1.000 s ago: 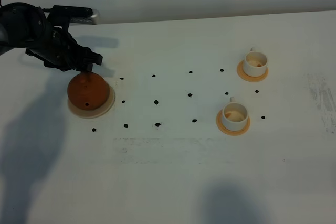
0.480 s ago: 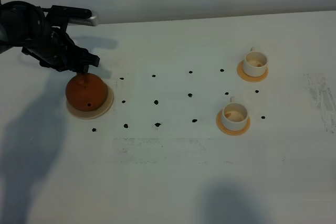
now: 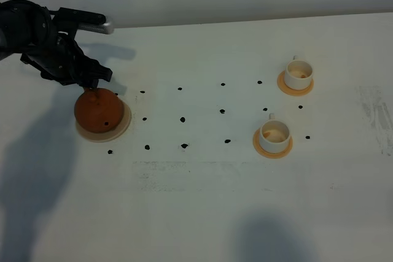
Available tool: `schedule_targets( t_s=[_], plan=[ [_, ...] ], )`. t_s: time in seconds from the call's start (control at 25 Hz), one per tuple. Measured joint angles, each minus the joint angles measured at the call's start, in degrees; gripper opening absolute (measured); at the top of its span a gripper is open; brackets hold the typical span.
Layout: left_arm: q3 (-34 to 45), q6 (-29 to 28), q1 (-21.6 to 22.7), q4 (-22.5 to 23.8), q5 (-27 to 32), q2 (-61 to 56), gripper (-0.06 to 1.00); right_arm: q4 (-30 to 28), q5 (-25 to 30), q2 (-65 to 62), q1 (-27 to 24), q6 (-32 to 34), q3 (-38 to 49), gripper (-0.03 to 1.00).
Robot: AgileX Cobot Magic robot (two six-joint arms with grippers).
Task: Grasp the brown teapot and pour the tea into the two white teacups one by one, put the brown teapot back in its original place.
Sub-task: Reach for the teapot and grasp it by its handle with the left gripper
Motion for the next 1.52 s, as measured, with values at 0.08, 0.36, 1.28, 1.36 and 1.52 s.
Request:
schedule_targets(
  t_s=[0.08,0.36,1.28,1.36,1.52],
  plan=[
    [0.00,0.06,0.00,1.57,0.02,0.00,0.53,0.00,0.00,0.00,0.00,0.00,0.00,0.47],
    [0.00,0.38,0.00,3.97,-0.25,0.00,0.53,0.00,0.00,0.00,0.00,0.00,0.00,0.47],
    [0.00,4.74,0.00,6.02,0.92,-0.76,0.53,0.00,0.00,0.00,0.00,0.00,0.00,0.47],
    [0.00,4.55,0.07,7.39,1.40,-0.80,0.53,0.00,0.00,0.00,0.00,0.00,0.00,0.47],
    [0.00,3.73,0.82,8.59,2.87,-0.87,0.53,0.00,0.00,0.00,0.00,0.00,0.00,0.47]
  ],
)
